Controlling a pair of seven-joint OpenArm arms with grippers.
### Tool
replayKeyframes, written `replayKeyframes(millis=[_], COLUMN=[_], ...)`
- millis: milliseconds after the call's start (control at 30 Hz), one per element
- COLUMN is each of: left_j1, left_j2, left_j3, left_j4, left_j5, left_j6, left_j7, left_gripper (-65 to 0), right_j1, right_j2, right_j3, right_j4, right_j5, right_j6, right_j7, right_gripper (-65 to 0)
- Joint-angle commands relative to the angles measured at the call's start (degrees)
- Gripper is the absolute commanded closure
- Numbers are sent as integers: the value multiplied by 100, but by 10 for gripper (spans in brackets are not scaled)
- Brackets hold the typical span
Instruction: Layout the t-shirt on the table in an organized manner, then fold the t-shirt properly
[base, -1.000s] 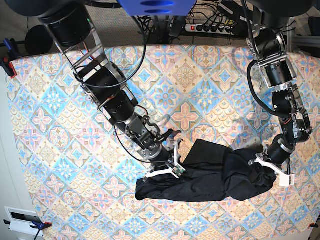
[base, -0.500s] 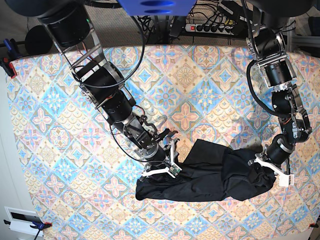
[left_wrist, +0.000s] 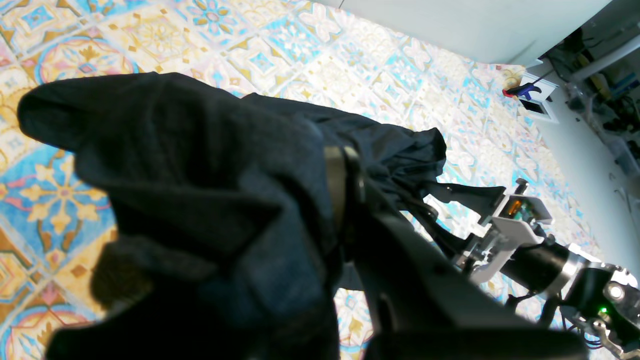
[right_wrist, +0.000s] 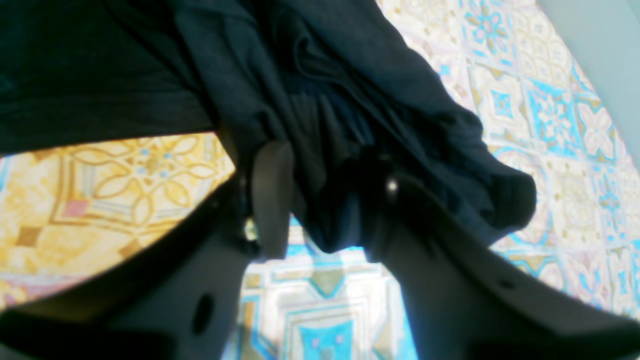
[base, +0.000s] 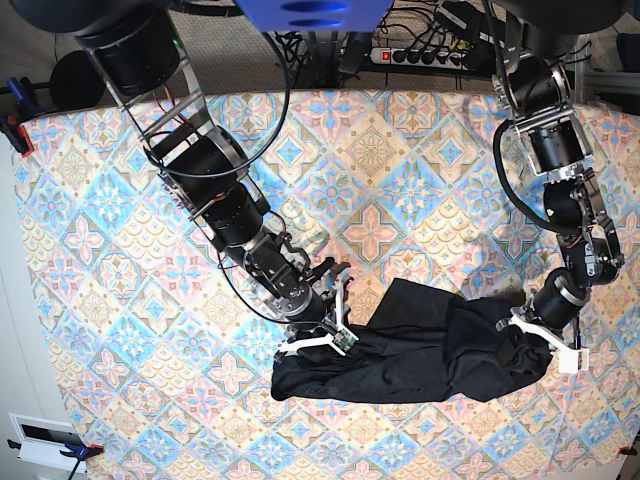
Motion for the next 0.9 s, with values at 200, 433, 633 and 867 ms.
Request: replayKeyframes(millis=[200,433,633,867], left_j1=[-88,-88,-88,35], left_j2=[-89,-89,-89,78], left_j3=[-24,-24,-33,-429], left_j4=[156,156,156,156], left_j5=[-101,-101,-110,-110], left_j6=[-39,-48,-48,-48], left_j7=[-152,-152,-152,-144], left_gripper=[0,0,0,0], right_j1=[224,224,224,224], right_j2=[-46,-46,-46,-46], right_j3=[8,16,16,8], right_j4=[75,75,-171,-259], right_j5=[17,17,17,17], right_j6=[-57,-233,-356,-365], right_j7=[160,160,160,133], right_gripper=[-182,-194,-256,-256])
